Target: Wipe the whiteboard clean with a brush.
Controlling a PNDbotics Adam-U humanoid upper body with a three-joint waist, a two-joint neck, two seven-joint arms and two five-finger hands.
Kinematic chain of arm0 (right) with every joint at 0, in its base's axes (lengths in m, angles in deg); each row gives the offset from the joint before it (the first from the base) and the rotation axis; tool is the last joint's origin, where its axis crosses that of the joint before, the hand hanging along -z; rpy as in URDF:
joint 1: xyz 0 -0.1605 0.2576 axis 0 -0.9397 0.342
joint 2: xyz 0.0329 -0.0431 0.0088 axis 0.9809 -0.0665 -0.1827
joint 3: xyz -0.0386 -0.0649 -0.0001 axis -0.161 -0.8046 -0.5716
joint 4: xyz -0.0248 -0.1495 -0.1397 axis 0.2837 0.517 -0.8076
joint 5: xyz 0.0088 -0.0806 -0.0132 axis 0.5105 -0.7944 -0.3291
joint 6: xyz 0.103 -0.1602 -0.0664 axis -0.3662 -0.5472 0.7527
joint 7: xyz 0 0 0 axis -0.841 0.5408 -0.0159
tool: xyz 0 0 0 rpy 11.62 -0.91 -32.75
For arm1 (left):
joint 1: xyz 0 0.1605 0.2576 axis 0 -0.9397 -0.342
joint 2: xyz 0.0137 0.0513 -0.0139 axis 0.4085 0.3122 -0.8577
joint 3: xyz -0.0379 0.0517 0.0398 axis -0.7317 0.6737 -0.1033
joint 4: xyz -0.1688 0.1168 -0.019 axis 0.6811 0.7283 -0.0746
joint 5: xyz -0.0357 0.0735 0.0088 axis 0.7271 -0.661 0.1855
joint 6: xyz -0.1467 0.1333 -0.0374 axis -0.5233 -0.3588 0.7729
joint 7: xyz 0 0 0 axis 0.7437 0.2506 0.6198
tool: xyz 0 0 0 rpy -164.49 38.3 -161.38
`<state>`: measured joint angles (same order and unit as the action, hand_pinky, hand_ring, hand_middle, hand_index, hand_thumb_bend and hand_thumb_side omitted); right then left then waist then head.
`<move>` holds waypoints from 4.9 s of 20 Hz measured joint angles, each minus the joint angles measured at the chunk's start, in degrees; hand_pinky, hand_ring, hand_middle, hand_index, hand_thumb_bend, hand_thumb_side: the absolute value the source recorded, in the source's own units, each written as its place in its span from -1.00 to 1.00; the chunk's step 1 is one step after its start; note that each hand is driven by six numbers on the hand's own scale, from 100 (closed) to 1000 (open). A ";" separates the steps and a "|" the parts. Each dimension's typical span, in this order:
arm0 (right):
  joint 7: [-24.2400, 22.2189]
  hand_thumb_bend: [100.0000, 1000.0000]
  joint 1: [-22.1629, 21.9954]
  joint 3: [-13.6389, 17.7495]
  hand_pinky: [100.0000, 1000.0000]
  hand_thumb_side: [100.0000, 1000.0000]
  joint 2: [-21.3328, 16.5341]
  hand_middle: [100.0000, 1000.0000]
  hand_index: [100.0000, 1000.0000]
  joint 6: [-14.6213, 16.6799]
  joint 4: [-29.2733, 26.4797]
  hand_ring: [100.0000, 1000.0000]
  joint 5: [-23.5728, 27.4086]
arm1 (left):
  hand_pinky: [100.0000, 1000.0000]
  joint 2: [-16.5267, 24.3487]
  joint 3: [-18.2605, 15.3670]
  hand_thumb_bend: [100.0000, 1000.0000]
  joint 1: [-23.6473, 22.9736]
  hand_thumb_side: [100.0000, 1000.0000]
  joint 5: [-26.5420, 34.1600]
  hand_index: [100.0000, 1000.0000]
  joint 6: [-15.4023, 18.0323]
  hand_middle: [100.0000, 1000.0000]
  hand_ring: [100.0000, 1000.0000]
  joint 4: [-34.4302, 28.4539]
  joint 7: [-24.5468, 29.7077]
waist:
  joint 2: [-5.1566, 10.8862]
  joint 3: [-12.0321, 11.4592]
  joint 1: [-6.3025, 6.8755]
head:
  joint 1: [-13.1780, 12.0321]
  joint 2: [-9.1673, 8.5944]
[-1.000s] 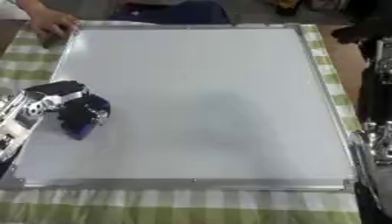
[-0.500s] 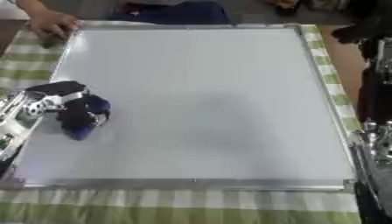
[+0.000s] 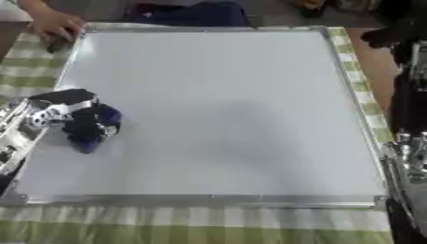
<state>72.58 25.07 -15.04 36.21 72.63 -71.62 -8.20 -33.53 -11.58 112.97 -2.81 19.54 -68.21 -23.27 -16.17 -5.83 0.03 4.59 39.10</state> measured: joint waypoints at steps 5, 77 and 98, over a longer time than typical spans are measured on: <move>0.00 -1.00 0.00 0.00 0.36 0.81 0.00 -0.16 -0.13 -0.02 0.00 0.16 0.11 | -0.37 -0.35 1.37 -0.93 0.00 0.18 0.40 -0.90 0.47 -0.76 -0.20 -1.42 0.12 | 0.00 0.09 -0.03 | -0.12 0.00; 0.53 -1.00 0.00 0.01 0.36 0.81 0.00 -0.16 -0.13 -0.46 0.00 0.16 0.12 | -0.39 -0.72 -4.92 -0.95 0.31 0.11 -6.16 -0.90 -0.51 -0.78 -0.23 6.16 -8.32 | 0.24 -0.39 0.20 | 0.60 -0.48; 0.62 -1.00 0.02 -0.01 0.36 0.82 0.00 -0.16 -0.14 -0.64 0.00 0.16 0.12 | -0.44 -2.66 2.62 -1.00 0.00 0.16 0.56 -0.90 0.93 -0.80 -0.25 -2.35 -1.88 | 0.01 -0.23 0.20 | 0.22 -0.67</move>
<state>73.20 25.09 -15.05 36.21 71.99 -71.62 -8.08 -36.19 -8.96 112.97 -2.25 20.47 -70.56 -25.15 -16.16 -6.06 0.23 4.82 38.42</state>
